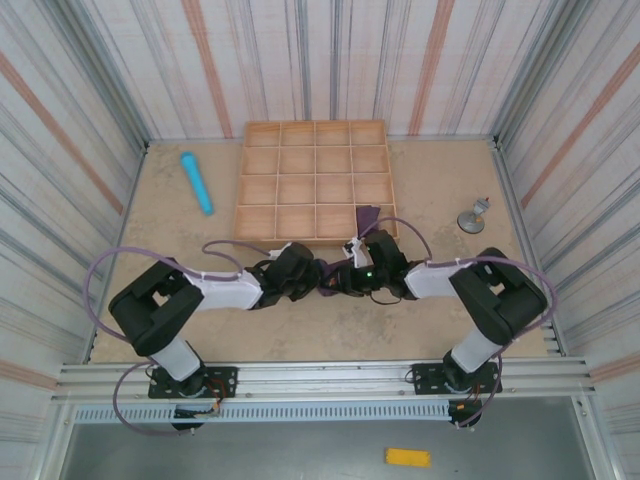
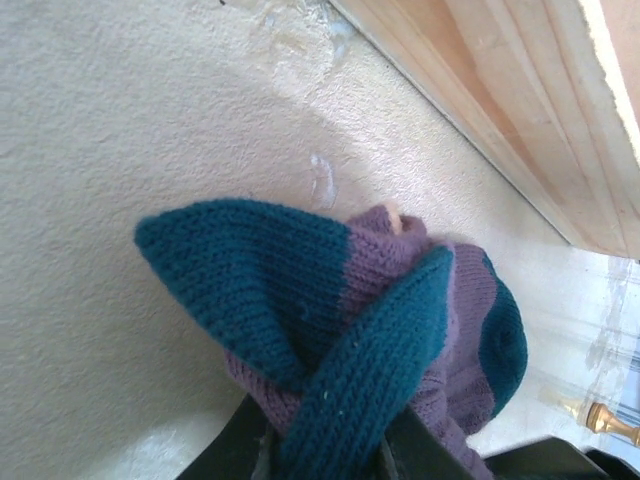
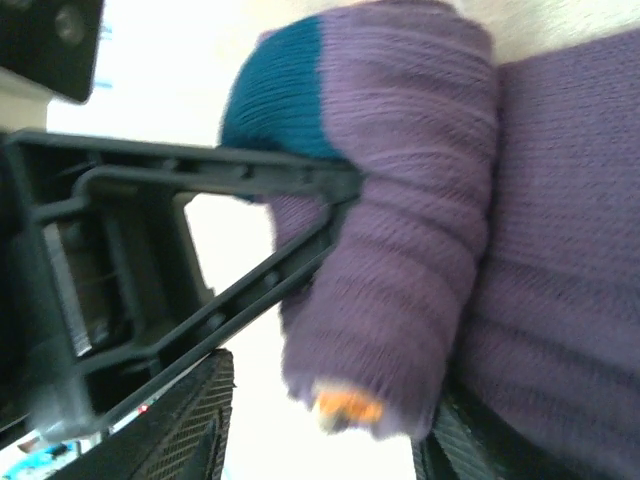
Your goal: Roll the socks
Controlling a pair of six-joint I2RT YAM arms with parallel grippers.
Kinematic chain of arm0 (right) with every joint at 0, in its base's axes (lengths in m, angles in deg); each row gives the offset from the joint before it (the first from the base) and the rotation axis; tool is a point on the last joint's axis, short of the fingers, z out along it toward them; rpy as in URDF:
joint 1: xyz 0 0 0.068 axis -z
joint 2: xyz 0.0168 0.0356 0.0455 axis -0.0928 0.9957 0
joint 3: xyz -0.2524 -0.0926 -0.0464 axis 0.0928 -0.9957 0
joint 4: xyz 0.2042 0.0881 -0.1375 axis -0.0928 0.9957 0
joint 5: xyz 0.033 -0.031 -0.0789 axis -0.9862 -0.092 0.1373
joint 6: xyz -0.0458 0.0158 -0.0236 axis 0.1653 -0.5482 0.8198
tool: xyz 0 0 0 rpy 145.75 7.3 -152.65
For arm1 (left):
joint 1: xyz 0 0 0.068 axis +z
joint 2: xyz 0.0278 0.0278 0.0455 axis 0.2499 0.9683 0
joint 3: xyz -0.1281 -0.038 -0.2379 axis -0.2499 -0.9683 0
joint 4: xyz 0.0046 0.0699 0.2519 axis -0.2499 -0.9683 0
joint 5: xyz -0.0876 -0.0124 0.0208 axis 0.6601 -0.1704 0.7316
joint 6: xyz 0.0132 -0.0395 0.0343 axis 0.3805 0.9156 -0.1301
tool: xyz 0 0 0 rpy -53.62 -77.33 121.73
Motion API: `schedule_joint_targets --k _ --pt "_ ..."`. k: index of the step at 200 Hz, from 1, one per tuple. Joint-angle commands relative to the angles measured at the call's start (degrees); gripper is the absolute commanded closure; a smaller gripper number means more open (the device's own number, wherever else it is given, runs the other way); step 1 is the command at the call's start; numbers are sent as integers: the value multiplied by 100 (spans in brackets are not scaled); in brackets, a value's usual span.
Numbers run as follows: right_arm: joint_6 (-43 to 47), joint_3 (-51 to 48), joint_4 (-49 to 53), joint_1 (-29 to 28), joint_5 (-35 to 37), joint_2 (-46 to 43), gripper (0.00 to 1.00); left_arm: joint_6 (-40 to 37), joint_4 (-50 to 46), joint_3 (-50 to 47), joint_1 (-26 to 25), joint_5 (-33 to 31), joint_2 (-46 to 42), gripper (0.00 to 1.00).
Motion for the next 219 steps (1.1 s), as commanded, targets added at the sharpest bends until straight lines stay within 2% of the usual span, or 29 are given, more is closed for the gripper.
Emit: schedule_joint_targets --k 1,36,59,87,148,190,214,219 --pt "538 381 1753 14 480 -594 46 -420 -886 -87 -6 85 -125 100" --pt "737 564 2805 169 1164 -1178 43 -721 -919 -177 -8 135 -399 100" --pt "878 658 3367 228 1646 -1210 47 -892 -1000 -196 -4 174 -478 100" --pt "737 491 3162 385 1539 -1016 53 -1047 -880 -240 -7 237 -527 100" --pt "373 452 2654 385 1293 -317 60 -1247 -746 -301 -8 384 -517 100" --pt "109 592 2280 263 1165 100 76 -1328 -722 -280 -8 459 -550 100" --pt "137 706 2206 259 1301 298 99 -1441 -796 -199 -9 620 -561 100" --pt "169 745 2207 265 1336 342 100 -1459 -801 -201 -7 671 -574 100"
